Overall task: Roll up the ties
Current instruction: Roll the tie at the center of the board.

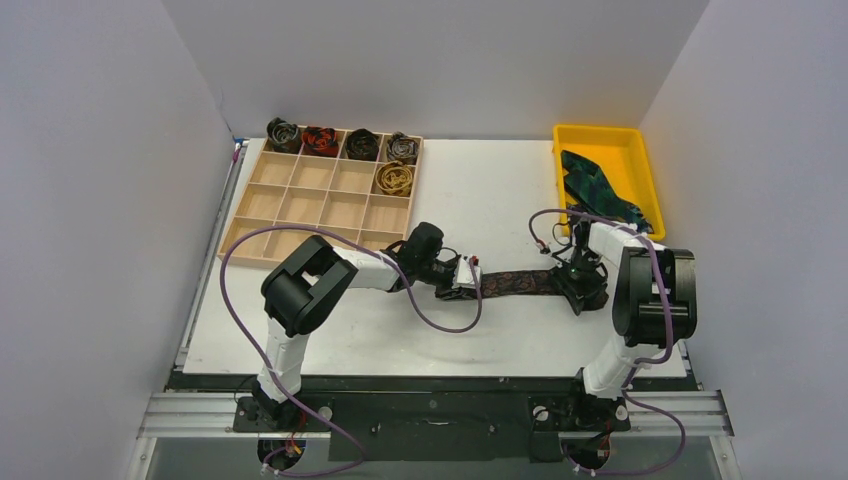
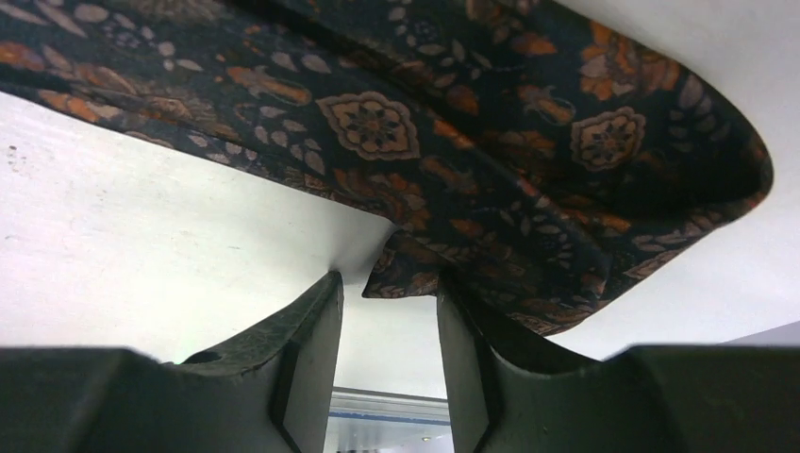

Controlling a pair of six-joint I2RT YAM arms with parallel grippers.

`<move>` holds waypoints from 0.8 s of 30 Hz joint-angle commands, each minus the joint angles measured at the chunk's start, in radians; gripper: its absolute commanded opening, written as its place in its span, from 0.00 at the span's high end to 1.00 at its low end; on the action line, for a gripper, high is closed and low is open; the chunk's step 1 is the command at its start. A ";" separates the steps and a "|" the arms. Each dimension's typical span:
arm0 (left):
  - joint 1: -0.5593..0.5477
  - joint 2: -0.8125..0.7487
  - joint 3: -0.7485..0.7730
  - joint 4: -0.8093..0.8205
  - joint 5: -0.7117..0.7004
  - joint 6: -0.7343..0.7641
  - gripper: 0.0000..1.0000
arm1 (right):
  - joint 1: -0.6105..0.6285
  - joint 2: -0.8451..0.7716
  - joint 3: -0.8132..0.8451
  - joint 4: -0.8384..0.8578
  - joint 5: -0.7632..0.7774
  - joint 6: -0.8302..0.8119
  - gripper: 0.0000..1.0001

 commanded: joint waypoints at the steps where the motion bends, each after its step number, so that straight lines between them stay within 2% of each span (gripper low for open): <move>1: 0.009 0.078 -0.067 -0.308 -0.137 0.019 0.95 | 0.004 0.036 -0.011 0.143 0.044 0.072 0.62; 3: 0.010 0.079 -0.067 -0.309 -0.135 0.020 0.95 | 0.002 0.061 -0.002 0.137 0.032 0.076 0.65; 5: 0.010 0.079 -0.065 -0.310 -0.135 0.020 0.95 | -0.012 0.094 0.016 0.117 -0.006 0.079 0.73; 6: 0.009 0.078 -0.065 -0.312 -0.135 0.020 0.95 | -0.020 0.116 0.035 0.106 -0.026 0.085 0.85; 8: 0.010 0.078 -0.066 -0.312 -0.136 0.021 0.95 | -0.051 0.136 0.068 0.071 -0.047 0.095 1.00; 14: 0.009 0.075 -0.069 -0.311 -0.135 0.023 0.95 | -0.185 0.054 0.172 -0.010 -0.065 0.108 1.00; 19: 0.005 0.078 -0.068 -0.322 -0.130 0.041 0.95 | -0.358 0.025 0.341 -0.047 -0.108 0.158 1.00; 20: 0.004 0.078 -0.069 -0.325 -0.129 0.043 0.95 | -0.376 0.028 0.362 -0.058 -0.107 0.161 0.92; 21: 0.003 0.076 -0.069 -0.327 -0.128 0.044 0.95 | -0.381 0.030 0.398 -0.063 -0.105 0.165 0.75; 24: 0.003 0.075 -0.070 -0.332 -0.123 0.049 0.95 | -0.387 0.006 0.453 -0.083 -0.146 0.165 0.43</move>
